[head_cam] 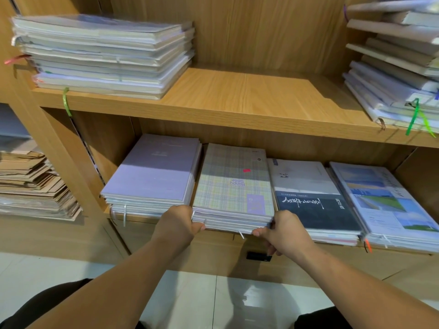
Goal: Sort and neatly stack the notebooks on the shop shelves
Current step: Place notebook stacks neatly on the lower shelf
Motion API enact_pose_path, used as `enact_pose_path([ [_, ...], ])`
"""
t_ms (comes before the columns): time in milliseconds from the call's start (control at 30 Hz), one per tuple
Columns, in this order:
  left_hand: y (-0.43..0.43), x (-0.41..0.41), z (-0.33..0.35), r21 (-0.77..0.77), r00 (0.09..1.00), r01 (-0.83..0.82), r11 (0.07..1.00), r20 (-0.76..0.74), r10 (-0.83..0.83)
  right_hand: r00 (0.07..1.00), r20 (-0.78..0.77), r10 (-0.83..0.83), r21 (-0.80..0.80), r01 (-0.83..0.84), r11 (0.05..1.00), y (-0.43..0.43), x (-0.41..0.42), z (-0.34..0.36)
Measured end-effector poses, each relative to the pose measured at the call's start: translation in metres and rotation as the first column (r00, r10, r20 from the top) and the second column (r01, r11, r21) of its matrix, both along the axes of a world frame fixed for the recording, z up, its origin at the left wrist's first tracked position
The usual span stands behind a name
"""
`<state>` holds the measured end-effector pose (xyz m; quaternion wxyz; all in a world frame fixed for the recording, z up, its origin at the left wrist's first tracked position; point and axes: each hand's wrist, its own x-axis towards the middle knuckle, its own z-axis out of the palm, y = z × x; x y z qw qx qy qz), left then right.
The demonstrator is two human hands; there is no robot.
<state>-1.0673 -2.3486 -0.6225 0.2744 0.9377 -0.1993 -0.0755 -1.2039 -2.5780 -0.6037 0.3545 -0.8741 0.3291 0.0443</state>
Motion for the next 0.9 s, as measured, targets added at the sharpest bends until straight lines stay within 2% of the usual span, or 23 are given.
enact_pose_path([
  [133,-0.0021,-0.0022,0.0006,0.019,0.999,-0.027,0.999,0.019,0.027,1.000,-0.003,-0.020,-0.077,0.020,0.997,0.0020,-0.0003,-0.0020],
  [500,-0.0068,-0.0016,-0.0035,0.038,0.997,-0.071,0.997,0.044,0.069,0.997,0.016,-0.081,-0.142,0.083,0.986,0.0066,0.0037,-0.0086],
  [900,-0.0082,-0.0017,-0.0078,0.047,0.993,-0.096,0.994,0.080,0.092,0.992,0.028,-0.123,-0.115,0.125,0.985,0.0072,0.0066,-0.0042],
])
